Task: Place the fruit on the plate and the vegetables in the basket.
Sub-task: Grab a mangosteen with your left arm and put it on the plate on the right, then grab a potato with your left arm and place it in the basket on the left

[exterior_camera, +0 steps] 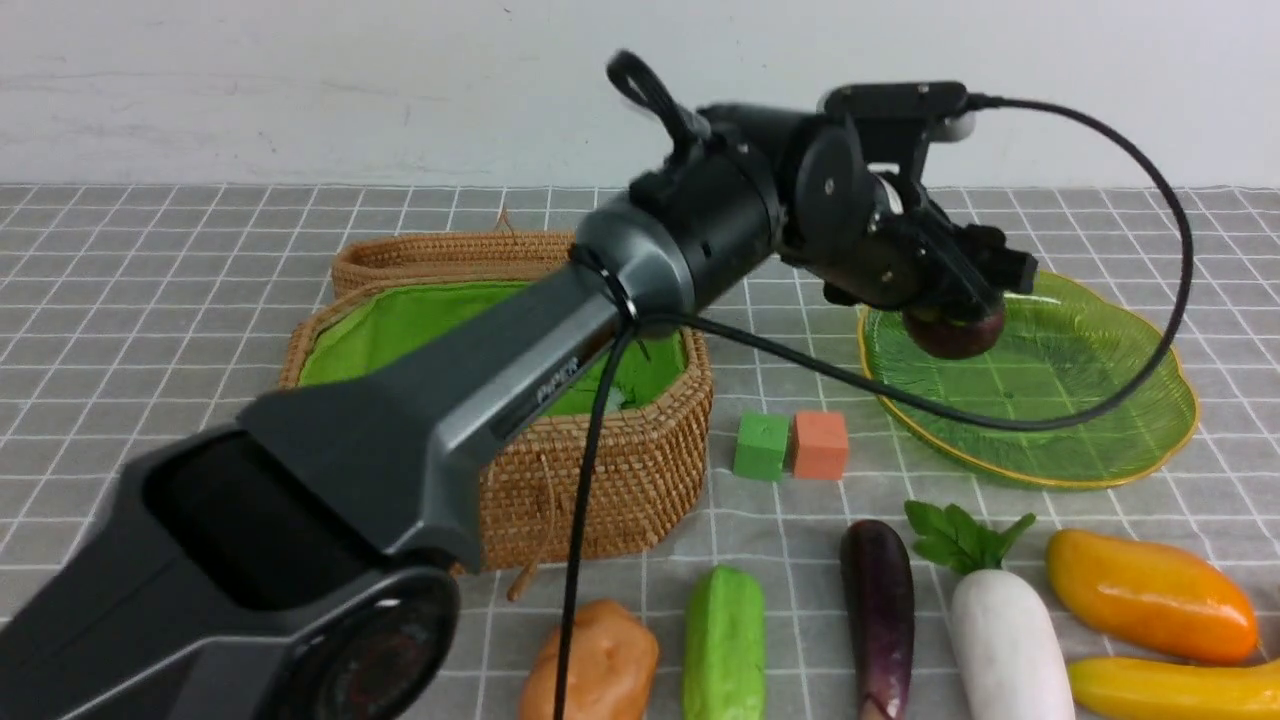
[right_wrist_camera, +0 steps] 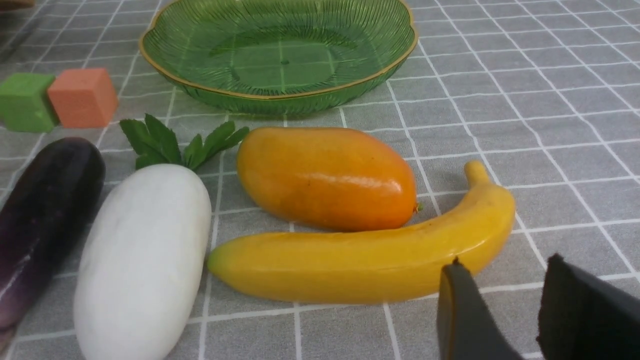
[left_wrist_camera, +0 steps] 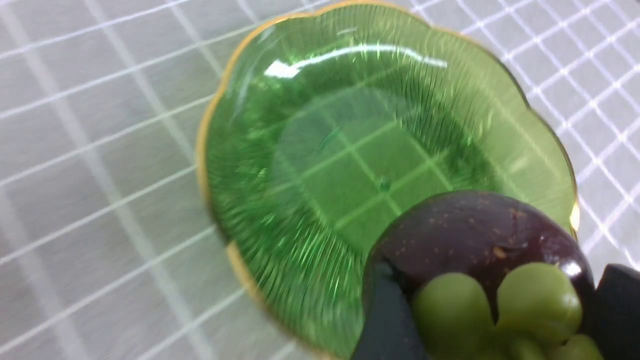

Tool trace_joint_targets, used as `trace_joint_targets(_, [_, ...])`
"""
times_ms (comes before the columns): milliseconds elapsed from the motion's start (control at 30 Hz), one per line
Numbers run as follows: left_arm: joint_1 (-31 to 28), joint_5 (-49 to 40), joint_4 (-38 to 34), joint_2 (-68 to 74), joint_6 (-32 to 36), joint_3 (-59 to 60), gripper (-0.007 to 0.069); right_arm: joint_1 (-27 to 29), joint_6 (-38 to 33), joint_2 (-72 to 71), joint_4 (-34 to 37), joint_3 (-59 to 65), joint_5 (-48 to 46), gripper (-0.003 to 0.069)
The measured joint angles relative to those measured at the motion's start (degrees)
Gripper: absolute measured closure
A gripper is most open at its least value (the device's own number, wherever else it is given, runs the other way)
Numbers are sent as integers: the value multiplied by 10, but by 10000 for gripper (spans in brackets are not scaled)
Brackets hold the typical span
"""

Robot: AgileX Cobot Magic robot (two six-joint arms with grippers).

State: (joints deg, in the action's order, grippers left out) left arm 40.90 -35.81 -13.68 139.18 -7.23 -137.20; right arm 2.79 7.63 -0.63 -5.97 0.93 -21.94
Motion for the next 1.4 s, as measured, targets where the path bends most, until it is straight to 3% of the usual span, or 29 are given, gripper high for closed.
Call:
trace_joint_targets(433, [0,42,-17,51,-2,0,148,0,0,0,0,0,0,419])
trace_joint_targets(700, [0,3,-16,46,-2,0,26,0,0,0,0,0,0,419])
trace_joint_targets(933, [-5,-65,6,-22,13,0,9,0,0,0,0,0,0,419])
trace_joint_targets(1133, [-42,-214,48,-156,42,9,37,0,0,0,0,0,0,419])
trace_joint_targets(1300, [-78,-282,90,-330,44,145,41,0,0,0,0,0,0,419])
trace_joint_targets(1400, [-77,-306,120,-454,42,313,41,0,0,0,0,0,0,419])
